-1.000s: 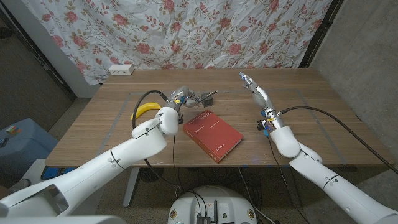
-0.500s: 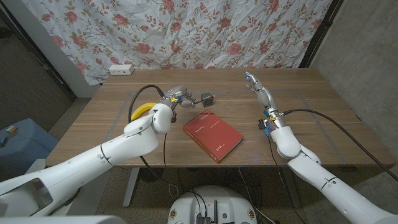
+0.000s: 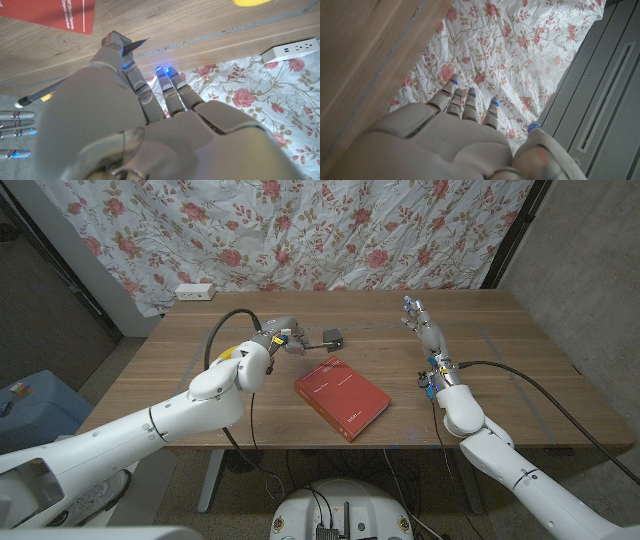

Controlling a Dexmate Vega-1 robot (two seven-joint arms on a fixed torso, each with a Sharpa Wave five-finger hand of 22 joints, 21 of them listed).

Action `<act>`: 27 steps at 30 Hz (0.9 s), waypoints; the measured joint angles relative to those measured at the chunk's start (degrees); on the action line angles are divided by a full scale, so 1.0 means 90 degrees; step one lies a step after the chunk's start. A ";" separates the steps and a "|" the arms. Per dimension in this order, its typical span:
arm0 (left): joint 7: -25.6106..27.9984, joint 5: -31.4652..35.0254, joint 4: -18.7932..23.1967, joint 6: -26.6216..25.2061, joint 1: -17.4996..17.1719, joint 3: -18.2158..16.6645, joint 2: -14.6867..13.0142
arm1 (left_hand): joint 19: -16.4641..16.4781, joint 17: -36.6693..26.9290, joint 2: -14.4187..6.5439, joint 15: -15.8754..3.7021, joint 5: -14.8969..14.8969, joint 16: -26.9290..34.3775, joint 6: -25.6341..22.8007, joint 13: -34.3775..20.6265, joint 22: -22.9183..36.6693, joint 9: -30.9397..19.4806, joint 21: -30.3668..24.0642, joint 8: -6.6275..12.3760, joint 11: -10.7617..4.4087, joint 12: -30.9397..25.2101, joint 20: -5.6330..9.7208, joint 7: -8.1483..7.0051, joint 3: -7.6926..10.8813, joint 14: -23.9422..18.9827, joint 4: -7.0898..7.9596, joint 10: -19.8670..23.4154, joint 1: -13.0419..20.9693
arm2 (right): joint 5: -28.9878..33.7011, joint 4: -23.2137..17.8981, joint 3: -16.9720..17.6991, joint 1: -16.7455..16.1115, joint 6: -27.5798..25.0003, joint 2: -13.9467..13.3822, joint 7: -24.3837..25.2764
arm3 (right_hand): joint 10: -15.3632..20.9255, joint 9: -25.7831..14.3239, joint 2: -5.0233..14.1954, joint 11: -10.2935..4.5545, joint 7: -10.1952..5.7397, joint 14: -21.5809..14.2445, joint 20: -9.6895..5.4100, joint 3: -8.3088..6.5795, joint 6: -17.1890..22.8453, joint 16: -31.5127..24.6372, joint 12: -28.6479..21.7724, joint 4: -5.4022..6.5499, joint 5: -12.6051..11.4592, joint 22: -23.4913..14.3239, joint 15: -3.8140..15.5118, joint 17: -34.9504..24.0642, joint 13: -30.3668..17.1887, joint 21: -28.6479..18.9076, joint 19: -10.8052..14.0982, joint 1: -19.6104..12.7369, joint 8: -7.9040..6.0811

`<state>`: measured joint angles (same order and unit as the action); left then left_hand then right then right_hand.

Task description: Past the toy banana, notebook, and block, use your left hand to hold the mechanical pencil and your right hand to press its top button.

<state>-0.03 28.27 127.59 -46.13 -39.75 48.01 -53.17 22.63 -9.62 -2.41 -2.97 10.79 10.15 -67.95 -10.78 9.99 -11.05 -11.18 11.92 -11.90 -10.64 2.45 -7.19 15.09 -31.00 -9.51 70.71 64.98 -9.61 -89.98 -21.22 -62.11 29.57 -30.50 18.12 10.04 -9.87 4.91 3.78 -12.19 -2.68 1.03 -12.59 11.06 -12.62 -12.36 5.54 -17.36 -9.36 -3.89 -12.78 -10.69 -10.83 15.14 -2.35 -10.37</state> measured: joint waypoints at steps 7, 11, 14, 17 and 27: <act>0.0000 0.0000 -0.0023 0.0000 -0.0068 -0.0119 -0.0145 | -0.0080 0.0000 0.0000 0.0000 0.0000 0.0000 0.0023 -0.0001 0.0000 -0.0016 0.0000 0.0000 0.0000 0.0007 -0.0011 -0.0022 0.0000 0.0000 0.0000 0.0000 0.0000 | -0.0432 0.0000 0.0000 0.0000 -0.0050 0.0000 -0.0147 | 0.0000 0.0000 0.0000 0.0000 -0.0035 0.0000 0.0000 0.0000 0.0035 0.0000 0.0000 0.0000 0.0000 0.0000 0.0000 0.0000 0.0000 0.0000 0.0000 0.0000 -0.0029; -0.0557 0.0446 -0.0075 0.0498 -0.0102 -0.0190 -0.0193 | -0.0080 0.0000 0.0001 0.0000 0.0000 0.0000 0.0023 -0.0002 0.0000 -0.0034 0.0000 0.0029 0.0000 0.0008 -0.0010 -0.0022 0.0000 0.0000 -0.0001 0.0000 0.0001 | -0.0555 -0.0007 0.0087 -0.0085 -0.0090 0.0043 -0.0177 | 0.0034 0.0000 -0.0001 0.0035 -0.0035 -0.0023 -0.0048 0.0000 0.0034 0.0000 0.0008 0.0000 0.0000 0.0000 0.0024 0.0000 0.0000 0.0000 0.0047 -0.0001 -0.0029; -0.0557 0.0446 -0.0119 0.0498 -0.0133 -0.0257 -0.0220 | -0.0080 0.0000 0.0001 0.0000 0.0000 0.0000 0.0028 -0.0003 0.0000 -0.0034 0.0000 0.0050 0.0000 0.0009 -0.0011 -0.0030 0.0000 0.0000 -0.0001 0.0000 0.0001 | -0.0632 -0.0007 0.0087 -0.0085 -0.0120 0.0043 -0.0193 | 0.0034 -0.0001 -0.0002 0.0035 -0.0026 -0.0023 -0.0046 0.0000 0.0043 0.0000 0.0032 0.0000 0.0000 0.0000 0.0023 -0.0001 0.0000 0.0000 0.0046 -0.0002 -0.0029; -0.0953 0.0716 -0.0160 0.0920 -0.0158 -0.0312 -0.0232 | -0.0080 0.0000 0.0001 0.0000 0.0000 0.0000 0.0045 -0.0003 0.0000 -0.0035 0.0000 0.0051 0.0000 0.0013 -0.0011 -0.0068 0.0000 -0.0001 -0.0001 0.0000 0.0001 | -0.0684 -0.0029 0.0131 -0.0129 -0.0141 0.0065 -0.0199 | 0.0034 -0.0001 -0.0026 0.0035 0.0000 -0.0023 -0.0046 0.0000 0.0069 0.0000 0.0032 0.0000 0.0000 0.0000 0.0023 -0.0001 0.0000 0.0000 0.0046 -0.0026 -0.0029; -0.1316 0.1094 -0.0340 0.1292 -0.0249 -0.0475 -0.0190 | -0.0114 0.0000 0.0002 0.0000 0.0000 0.0001 0.0045 -0.0003 0.0000 -0.0062 0.0000 0.0051 0.0000 -0.0002 0.0024 -0.0068 0.0001 -0.0001 -0.0001 0.0000 0.0001 | -0.0806 -0.0036 0.0158 -0.0172 -0.0179 0.0088 -0.0199 | 0.0036 -0.0001 -0.0026 0.0032 0.0000 -0.0023 -0.0046 0.0000 0.0068 0.0000 0.0032 0.0000 0.0000 0.0000 0.0023 -0.0001 0.0000 0.0000 0.0046 -0.0026 -0.0028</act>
<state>-11.88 38.12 124.53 -34.50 -41.99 43.74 -54.88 21.61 -9.62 -2.39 -2.97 10.79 10.15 -67.54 -10.81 9.99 -11.61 -11.18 12.38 -11.90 -10.66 2.67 -7.80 15.10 -31.00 -9.52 70.71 64.99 -16.86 -90.30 -19.79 -63.66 27.96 -29.70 16.33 10.37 -9.88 4.68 4.07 -12.19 -2.89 0.61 -12.59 11.67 -12.62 -12.07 5.54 -17.35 -9.36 -3.68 -12.79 -10.69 -10.83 15.55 -2.58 -10.62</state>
